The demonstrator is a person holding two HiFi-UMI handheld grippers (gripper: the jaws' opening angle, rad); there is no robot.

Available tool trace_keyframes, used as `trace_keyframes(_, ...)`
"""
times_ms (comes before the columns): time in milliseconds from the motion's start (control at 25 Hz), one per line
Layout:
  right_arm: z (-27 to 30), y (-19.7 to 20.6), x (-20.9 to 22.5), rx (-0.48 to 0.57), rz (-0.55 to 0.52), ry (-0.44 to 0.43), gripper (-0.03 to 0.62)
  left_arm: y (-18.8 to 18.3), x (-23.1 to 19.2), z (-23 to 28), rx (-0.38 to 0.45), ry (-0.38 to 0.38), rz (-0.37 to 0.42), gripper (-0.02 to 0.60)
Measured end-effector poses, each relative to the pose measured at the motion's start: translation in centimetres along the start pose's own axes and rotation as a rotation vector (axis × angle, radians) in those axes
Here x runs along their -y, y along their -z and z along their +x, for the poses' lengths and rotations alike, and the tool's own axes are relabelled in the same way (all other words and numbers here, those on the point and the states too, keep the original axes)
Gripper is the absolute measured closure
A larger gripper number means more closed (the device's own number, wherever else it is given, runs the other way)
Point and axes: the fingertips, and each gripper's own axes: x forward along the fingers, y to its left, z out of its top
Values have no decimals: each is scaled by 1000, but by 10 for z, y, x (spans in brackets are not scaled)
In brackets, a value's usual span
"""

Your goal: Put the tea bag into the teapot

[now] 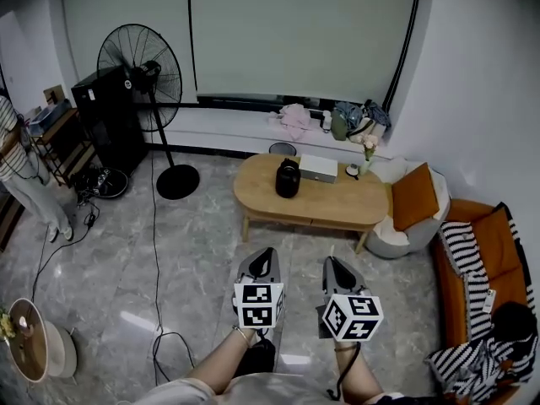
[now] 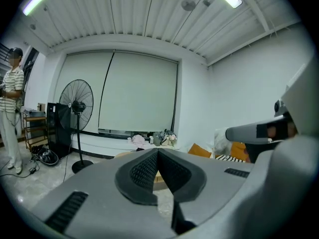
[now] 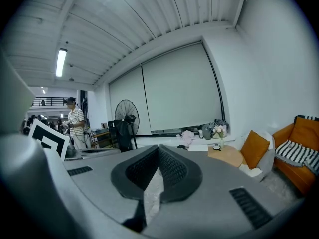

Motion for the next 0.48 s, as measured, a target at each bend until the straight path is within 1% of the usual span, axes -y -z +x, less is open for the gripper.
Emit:
trace_keyframes(120,20,-11,8,8,-20,3,560,-9,-8,24,17,7,-12,575)
trace_keyframes(240,44,-27,18,15,-35,7,560,-26,-17,52,41,10,-29,575)
trace_keyframes(360,69,-44,28,22,-48,17,560,-45,-28,77,64,15,-29,575)
trace_keyframes(480,94,-52,31,17,-47,17,560,-54,-43,98,67,12,-31,575)
